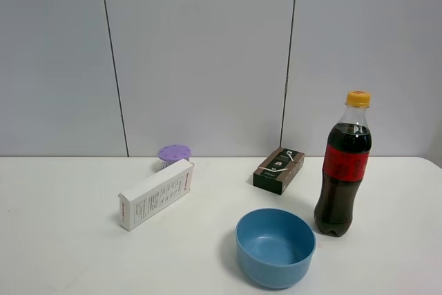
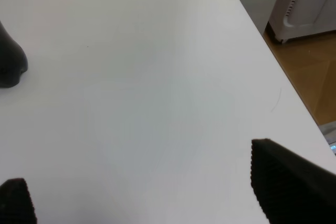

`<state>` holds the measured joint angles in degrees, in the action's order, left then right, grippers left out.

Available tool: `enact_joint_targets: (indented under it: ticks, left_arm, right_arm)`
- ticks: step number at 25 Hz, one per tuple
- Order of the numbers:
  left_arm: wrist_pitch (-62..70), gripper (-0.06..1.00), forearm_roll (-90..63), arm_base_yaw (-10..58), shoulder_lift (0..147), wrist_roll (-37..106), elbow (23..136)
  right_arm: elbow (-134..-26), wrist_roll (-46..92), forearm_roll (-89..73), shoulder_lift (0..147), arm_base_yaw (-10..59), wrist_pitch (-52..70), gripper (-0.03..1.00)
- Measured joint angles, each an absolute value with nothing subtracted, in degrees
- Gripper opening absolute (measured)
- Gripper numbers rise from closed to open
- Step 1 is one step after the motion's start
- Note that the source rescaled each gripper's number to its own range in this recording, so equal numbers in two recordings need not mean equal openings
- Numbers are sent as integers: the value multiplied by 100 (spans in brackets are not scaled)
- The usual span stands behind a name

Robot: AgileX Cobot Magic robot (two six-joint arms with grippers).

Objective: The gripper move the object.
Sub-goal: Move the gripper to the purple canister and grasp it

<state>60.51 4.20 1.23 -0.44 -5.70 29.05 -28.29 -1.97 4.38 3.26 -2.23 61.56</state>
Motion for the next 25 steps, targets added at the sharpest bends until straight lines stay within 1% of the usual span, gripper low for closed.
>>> enact_joint_targets:
  ticks: [1,18,22,25]
  left_arm:
    - [6051,16,420,123,-44,-570,2905]
    - [6051,16,412,123,-44,-570,2934]
    - [6011,16,246,123,319,-358,3555]
    - [5893,16,104,123,969,0,4419]
  right_arm:
    - [-2829,-197,438,326,-223,6156,100]
    - [-2829,-197,438,326,-223,6156,100]
    - [-2829,-197,438,326,-223,6156,100]
    - [-2829,-197,438,326,-223,6156,100]
